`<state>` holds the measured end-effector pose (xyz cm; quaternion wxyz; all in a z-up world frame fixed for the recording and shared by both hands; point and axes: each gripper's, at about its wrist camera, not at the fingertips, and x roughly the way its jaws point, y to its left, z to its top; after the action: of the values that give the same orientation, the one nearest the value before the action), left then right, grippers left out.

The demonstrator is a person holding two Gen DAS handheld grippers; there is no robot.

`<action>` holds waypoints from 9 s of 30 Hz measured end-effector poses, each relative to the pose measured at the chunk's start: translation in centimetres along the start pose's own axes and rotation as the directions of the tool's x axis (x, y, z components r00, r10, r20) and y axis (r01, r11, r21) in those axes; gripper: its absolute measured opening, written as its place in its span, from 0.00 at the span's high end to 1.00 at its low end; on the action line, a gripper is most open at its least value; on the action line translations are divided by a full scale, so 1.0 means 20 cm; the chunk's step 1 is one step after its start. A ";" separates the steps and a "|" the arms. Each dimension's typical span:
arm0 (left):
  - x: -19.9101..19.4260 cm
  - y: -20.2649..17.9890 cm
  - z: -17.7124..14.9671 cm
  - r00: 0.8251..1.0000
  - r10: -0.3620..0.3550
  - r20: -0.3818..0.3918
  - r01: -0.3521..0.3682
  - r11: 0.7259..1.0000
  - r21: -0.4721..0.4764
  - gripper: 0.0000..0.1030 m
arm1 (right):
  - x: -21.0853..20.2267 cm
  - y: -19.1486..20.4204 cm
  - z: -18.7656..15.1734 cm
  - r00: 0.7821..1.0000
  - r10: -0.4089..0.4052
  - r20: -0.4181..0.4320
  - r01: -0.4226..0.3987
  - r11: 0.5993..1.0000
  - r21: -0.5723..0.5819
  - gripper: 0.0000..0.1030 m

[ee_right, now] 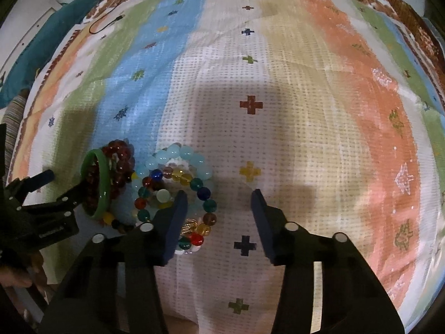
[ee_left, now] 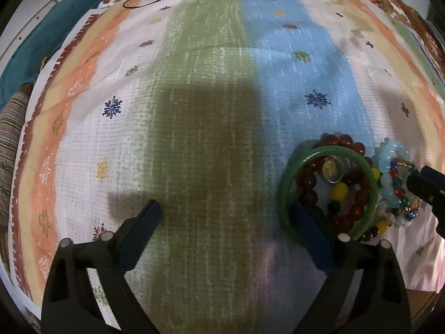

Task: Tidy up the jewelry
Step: 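Grasp the green jade bangle with the left tool while the right grasps the multicolour bracelet, then lift both held bracelets and carry them toward the silver tin, then lower both bracelets into the silver tin and open both tools, then move both tools back over the remaining bracelets, then grasp the red bead bracelet with the left tool while the right grasps the pale blue bracelet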

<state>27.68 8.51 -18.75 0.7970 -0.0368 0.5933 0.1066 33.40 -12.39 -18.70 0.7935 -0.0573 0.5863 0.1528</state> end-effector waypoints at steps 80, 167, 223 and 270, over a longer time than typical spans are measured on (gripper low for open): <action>-0.71 -0.09 -0.15 0.967 -0.151 0.204 0.147 0.988 0.036 0.92 | -0.55 0.19 -0.16 0.978 -0.002 0.207 0.035 0.987 -0.157 0.90; -0.70 -0.03 -0.31 0.980 -0.113 0.163 0.125 0.990 -0.066 0.21 | -0.62 0.08 -0.32 0.983 0.011 0.181 0.003 0.997 -0.076 0.28; -0.19 -0.02 0.00 0.992 -0.118 0.048 0.121 0.991 -0.061 0.13 | -0.21 -0.02 0.00 0.990 -0.063 0.126 0.058 0.997 0.041 0.19; -0.04 -0.06 0.05 0.999 -0.038 -0.014 0.039 0.999 0.029 0.87 | 0.03 0.01 0.04 0.990 -0.137 0.038 0.138 0.990 -0.032 0.88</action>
<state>28.61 7.41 -17.76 0.7955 -0.0372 0.5992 0.0821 34.21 -11.85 -19.00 0.8113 -0.1084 0.5640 0.1089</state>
